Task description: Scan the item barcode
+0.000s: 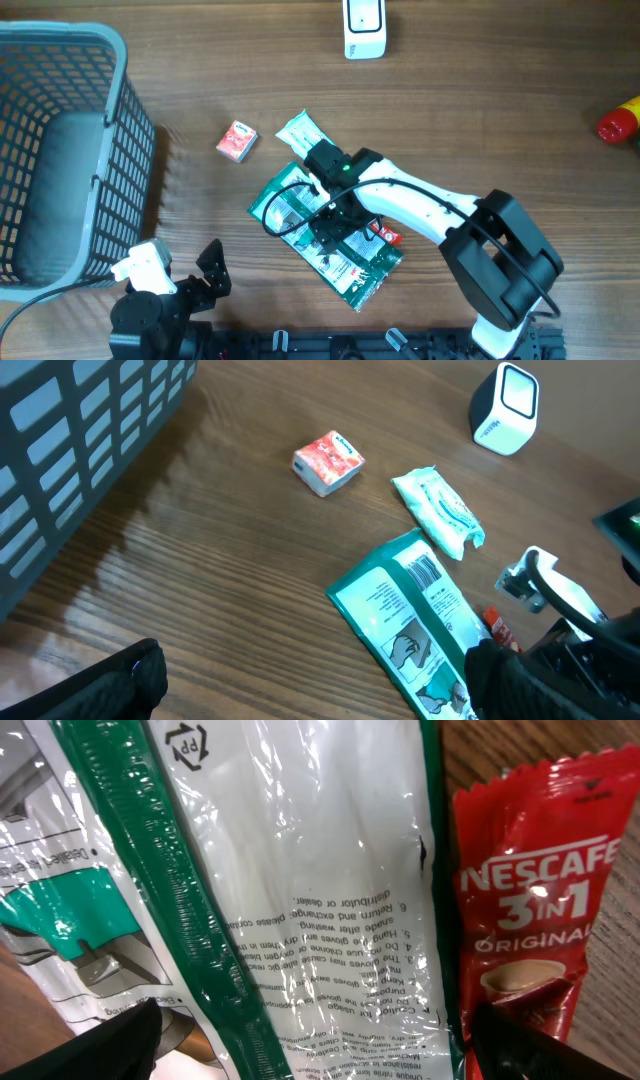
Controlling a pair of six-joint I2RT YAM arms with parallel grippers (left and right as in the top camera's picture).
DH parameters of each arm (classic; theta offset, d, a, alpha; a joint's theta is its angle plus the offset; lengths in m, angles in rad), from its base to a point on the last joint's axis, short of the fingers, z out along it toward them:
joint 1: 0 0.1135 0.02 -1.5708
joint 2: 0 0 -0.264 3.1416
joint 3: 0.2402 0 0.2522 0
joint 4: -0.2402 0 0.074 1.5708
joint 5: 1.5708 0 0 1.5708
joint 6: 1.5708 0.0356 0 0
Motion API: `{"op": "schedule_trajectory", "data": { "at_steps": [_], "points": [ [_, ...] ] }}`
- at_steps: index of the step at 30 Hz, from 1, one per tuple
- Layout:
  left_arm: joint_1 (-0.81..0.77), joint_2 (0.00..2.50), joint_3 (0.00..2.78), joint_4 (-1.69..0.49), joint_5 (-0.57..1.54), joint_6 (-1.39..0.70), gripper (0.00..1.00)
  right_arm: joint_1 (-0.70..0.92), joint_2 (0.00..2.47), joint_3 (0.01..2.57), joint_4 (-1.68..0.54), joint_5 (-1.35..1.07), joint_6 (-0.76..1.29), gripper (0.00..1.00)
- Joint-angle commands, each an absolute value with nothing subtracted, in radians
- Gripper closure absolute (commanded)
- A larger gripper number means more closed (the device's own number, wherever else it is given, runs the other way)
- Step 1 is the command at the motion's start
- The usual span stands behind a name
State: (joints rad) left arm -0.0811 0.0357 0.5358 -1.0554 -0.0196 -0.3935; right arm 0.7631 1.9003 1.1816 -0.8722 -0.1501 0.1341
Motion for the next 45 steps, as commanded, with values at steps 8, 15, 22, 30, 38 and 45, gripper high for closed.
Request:
{"op": "schedule_trajectory", "data": {
  "at_steps": [8,15,22,30,38,45],
  "points": [
    [-0.075,0.036,0.535,-1.054,-0.016,-0.374,0.0,0.549,1.894,1.159,-0.807,-0.018,0.182,0.0],
    [-0.075,0.036,0.535,-1.054,-0.016,-0.374,0.0,0.548,1.8,1.299,-0.898,-0.116,0.092,0.0],
    [-0.075,0.036,0.535,-1.054,-0.016,-0.374,0.0,0.59,1.783,1.171,-0.822,-0.197,-0.035,0.0],
    [-0.075,0.036,0.535,-1.054,-0.016,-0.374,0.0,0.712,1.816,1.019,-0.73,-0.157,-0.025,0.0],
    [-0.075,0.036,0.535,-1.054,-0.016,-0.374,0.0,0.72,2.05,0.994,-0.717,-0.107,0.029,0.01],
    [-0.075,0.036,0.535,-1.054,-0.016,-0.374,0.0,0.719,2.067,1.065,-0.764,-0.077,0.03,0.96]
  ]
}}
